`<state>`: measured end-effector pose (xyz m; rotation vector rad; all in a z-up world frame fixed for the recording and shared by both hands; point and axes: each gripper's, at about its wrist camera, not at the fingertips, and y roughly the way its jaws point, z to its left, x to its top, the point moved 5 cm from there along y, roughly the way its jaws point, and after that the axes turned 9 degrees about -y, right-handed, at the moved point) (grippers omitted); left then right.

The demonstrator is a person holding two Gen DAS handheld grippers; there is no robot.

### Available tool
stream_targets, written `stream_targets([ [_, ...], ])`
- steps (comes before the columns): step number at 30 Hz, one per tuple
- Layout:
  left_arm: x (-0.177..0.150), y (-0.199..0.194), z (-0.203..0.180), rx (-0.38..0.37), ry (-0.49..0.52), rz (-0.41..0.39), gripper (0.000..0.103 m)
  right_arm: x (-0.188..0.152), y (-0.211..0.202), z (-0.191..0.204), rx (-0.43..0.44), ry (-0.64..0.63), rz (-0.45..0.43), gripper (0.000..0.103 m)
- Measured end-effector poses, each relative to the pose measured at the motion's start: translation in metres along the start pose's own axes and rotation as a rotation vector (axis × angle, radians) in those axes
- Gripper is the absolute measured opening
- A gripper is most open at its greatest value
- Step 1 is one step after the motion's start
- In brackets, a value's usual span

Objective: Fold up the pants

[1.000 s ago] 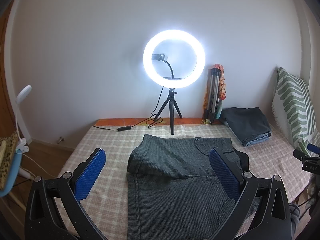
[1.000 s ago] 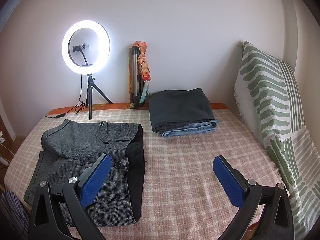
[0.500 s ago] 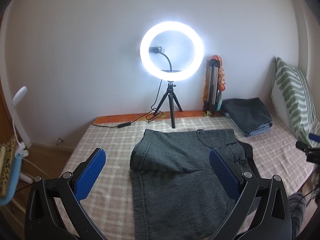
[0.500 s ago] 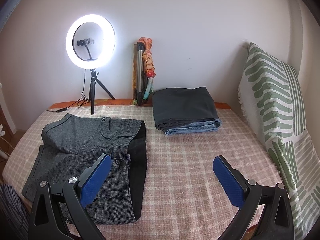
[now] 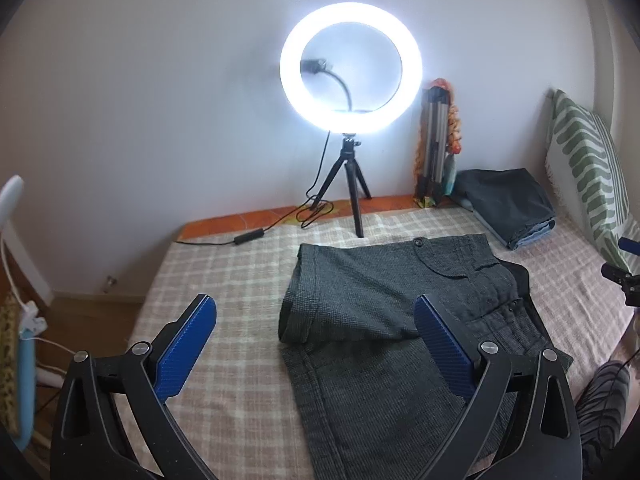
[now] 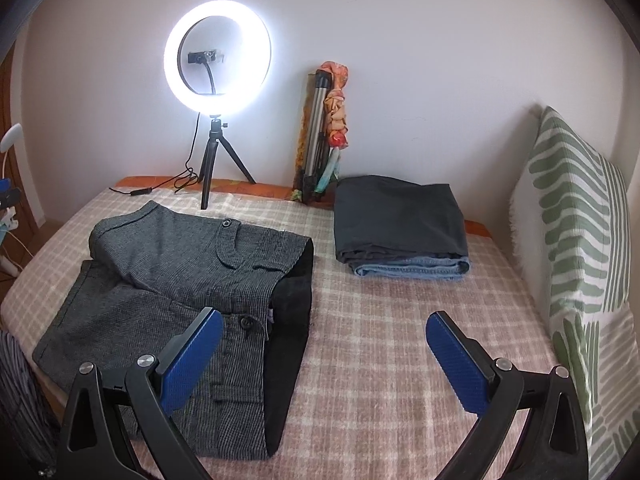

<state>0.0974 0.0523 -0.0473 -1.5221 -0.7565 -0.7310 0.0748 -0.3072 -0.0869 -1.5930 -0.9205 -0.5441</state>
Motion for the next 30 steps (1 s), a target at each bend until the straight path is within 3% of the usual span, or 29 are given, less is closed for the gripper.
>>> stream_targets([
  [9,0.017,0.069,0.027,-0.098,-0.086,0.134,0.088,0.021,0.041,0.0,0.085,-0.012,0.011,0.103],
  [14,0.024,0.111,0.029,-0.137,-0.085,0.207,0.083,0.035,0.077,-0.006,0.098,-0.02,0.045,0.103],
  [19,0.026,0.15,0.027,-0.13,-0.082,0.256,0.082,0.045,0.11,-0.007,0.158,-0.005,0.075,0.103],
  [23,0.028,0.186,0.029,-0.166,-0.128,0.329,0.071,0.052,0.141,-0.007,0.193,0.0,0.113,0.102],
  [30,0.034,0.243,0.034,-0.17,-0.166,0.417,0.069,0.067,0.191,0.001,0.281,0.01,0.146,0.092],
])
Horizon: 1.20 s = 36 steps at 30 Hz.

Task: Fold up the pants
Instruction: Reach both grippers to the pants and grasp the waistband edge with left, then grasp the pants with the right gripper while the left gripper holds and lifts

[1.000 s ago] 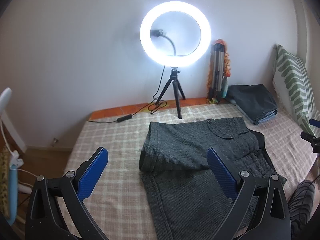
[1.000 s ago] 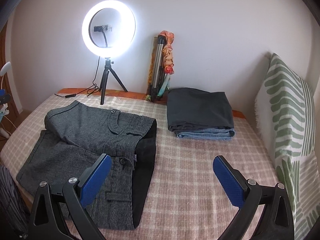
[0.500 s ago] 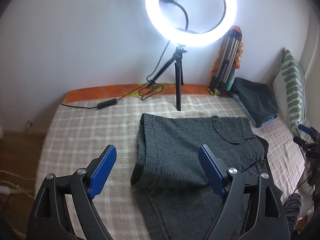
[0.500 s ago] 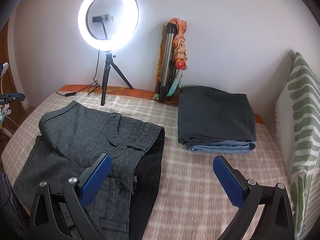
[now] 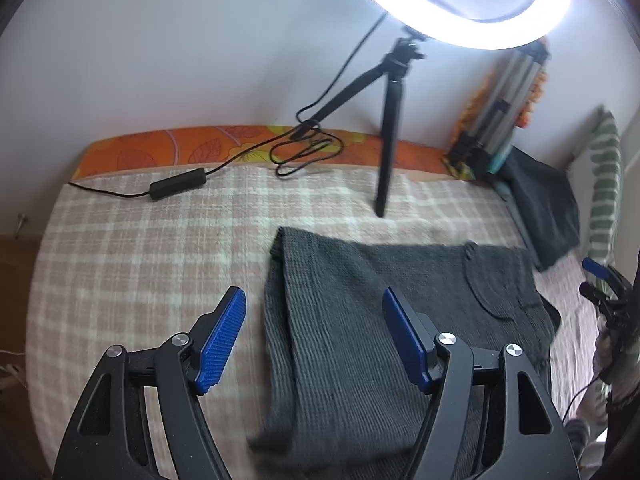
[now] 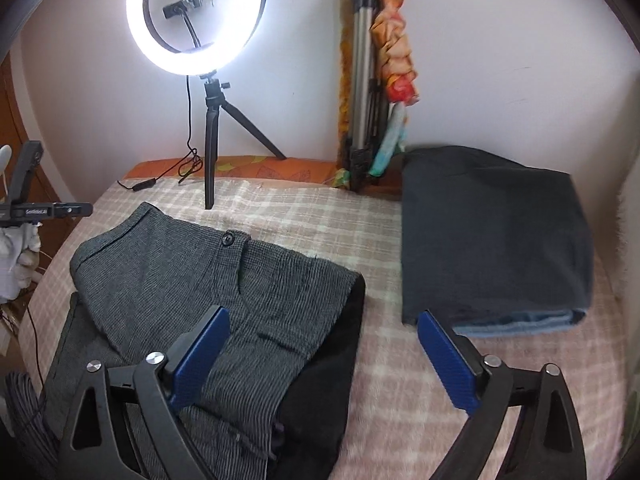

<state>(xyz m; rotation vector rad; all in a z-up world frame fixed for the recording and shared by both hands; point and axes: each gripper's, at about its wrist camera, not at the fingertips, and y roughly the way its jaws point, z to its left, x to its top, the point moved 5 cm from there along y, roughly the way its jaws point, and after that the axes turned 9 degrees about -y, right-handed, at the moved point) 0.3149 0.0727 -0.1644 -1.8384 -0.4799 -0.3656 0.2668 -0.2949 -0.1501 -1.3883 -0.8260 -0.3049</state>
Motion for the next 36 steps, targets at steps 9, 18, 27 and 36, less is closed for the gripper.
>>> stream_targets([
  [9,0.028,0.05,0.004,0.033,0.017,0.056,0.062,0.03,0.062,-0.01,0.058,0.019,0.06,0.087],
  [18,0.035,0.09,0.007,0.056,0.027,0.109,0.062,0.038,0.12,-0.023,0.098,0.017,0.131,0.084],
  [27,0.033,0.11,0.008,0.074,0.053,0.134,0.051,0.034,0.15,-0.016,0.105,-0.024,0.181,0.083],
  [36,0.032,0.112,0.0,0.068,0.078,0.115,0.038,0.03,0.16,-0.012,0.19,-0.008,0.216,0.058],
])
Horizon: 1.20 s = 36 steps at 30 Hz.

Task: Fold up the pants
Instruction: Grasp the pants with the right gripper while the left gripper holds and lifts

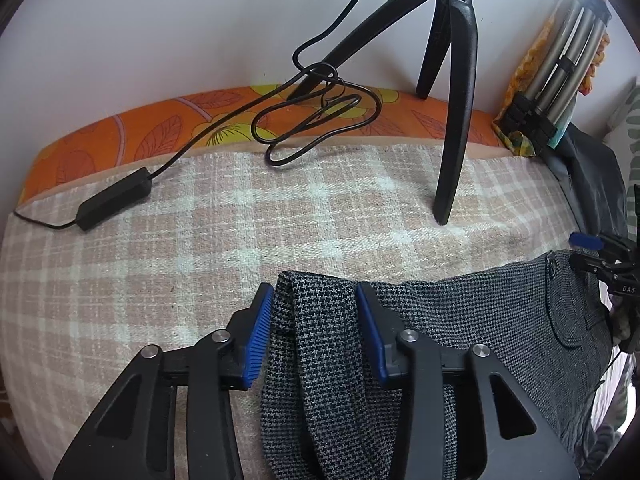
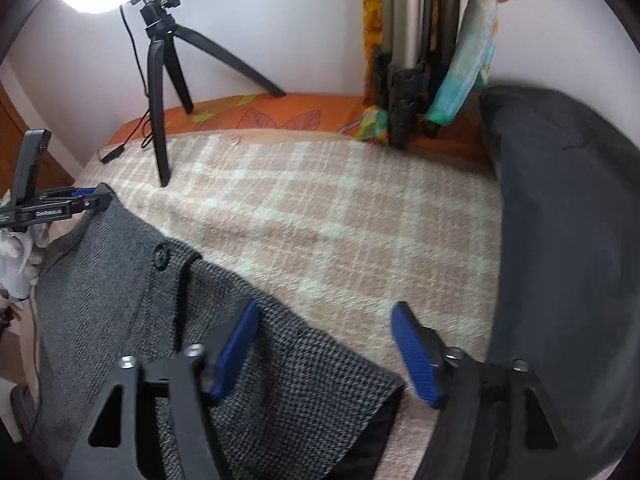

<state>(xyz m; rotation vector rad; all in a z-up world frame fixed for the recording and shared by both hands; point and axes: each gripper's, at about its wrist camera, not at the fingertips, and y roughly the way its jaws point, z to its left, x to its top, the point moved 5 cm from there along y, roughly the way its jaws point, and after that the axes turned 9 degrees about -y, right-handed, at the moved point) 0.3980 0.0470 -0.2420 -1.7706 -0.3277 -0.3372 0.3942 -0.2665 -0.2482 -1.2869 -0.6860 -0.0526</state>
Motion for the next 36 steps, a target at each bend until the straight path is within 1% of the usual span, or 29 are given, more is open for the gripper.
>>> stream_targets([
  [1,0.0,0.002,-0.003,0.002,0.001,-0.003,0.036,-0.001,0.001,0.002,0.019,0.005,0.005,0.055],
  [2,-0.001,0.001,-0.002,0.002,0.005,-0.006,0.034,-0.002,0.001,0.004,0.037,0.01,0.009,0.046],
  [3,-0.001,0.001,-0.003,0.005,0.012,-0.009,0.033,-0.003,0.001,0.006,0.057,0.013,0.01,0.039],
  [4,-0.001,0.0,-0.005,0.009,0.02,-0.013,0.032,-0.003,0.0,0.007,0.07,0.016,0.01,0.039],
  [7,-0.001,-0.002,-0.007,0.017,0.038,-0.021,0.028,-0.005,-0.003,0.01,0.064,0.01,0.013,0.03],
  [9,-0.002,-0.004,-0.008,0.019,0.043,-0.03,0.027,-0.006,-0.006,0.011,0.058,0.003,0.01,0.02],
  [12,-0.001,-0.009,-0.009,0.015,0.041,-0.041,0.024,-0.006,-0.011,0.011,0.06,0.01,0.002,0.014],
  [17,-0.001,-0.025,-0.01,0.007,0.045,-0.074,0.021,-0.004,-0.027,0.018,0.04,-0.013,-0.029,0.01],
  [24,-0.005,-0.074,-0.01,-0.023,0.045,-0.15,0.02,0.001,-0.067,0.038,0.016,-0.067,-0.081,0.009],
  [30,-0.02,-0.126,-0.013,-0.049,0.052,-0.214,0.02,-0.005,-0.114,0.056,0.0,-0.106,-0.137,0.009],
  [34,-0.042,-0.162,-0.017,-0.051,0.078,-0.261,0.019,-0.016,-0.142,0.071,-0.003,-0.129,-0.166,0.009],
  [36,-0.053,-0.172,-0.018,-0.053,0.084,-0.27,0.019,-0.025,-0.154,0.08,0.0,-0.143,-0.18,0.009],
])
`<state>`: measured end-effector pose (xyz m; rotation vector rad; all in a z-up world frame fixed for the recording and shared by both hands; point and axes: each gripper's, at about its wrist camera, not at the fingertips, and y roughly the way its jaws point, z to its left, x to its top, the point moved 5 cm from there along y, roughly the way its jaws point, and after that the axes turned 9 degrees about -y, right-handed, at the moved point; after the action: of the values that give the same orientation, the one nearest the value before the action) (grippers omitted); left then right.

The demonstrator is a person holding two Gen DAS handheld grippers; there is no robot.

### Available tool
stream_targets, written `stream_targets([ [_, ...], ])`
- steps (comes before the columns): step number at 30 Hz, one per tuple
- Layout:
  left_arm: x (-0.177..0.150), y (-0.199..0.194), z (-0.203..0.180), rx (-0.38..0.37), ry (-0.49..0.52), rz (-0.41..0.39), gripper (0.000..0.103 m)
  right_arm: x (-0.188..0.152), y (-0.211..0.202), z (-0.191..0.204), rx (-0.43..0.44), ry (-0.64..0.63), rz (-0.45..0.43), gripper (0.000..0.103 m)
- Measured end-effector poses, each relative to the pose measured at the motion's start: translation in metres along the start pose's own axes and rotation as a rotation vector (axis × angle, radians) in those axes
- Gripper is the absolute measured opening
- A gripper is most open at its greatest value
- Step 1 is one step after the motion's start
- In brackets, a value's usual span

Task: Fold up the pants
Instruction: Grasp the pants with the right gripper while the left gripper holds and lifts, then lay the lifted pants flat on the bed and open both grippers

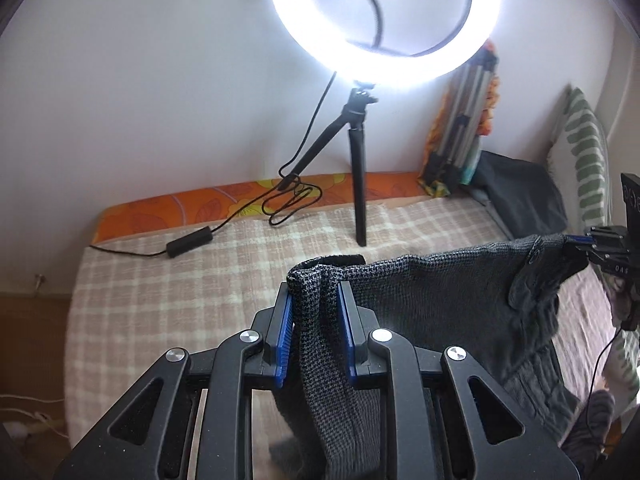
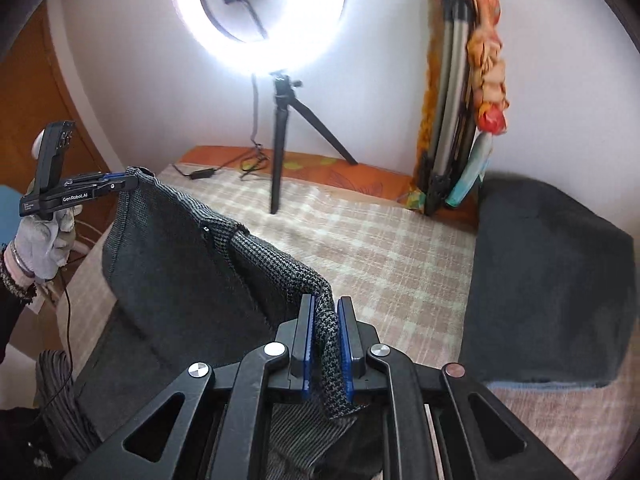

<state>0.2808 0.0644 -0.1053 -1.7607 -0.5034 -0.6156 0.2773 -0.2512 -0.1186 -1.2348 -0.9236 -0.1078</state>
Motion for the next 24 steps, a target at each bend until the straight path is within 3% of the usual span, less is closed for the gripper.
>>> stream_targets([
  [12,-0.068,-0.084,-0.019,-0.017,0.061,-0.041,0.019,-0.05,-0.065,0.057,-0.004,-0.117,-0.028,0.009],
  [24,-0.163,-0.114,-0.038,-0.036,0.136,0.062,0.019,-0.123,-0.093,0.11,0.022,-0.199,0.048,0.009],
])
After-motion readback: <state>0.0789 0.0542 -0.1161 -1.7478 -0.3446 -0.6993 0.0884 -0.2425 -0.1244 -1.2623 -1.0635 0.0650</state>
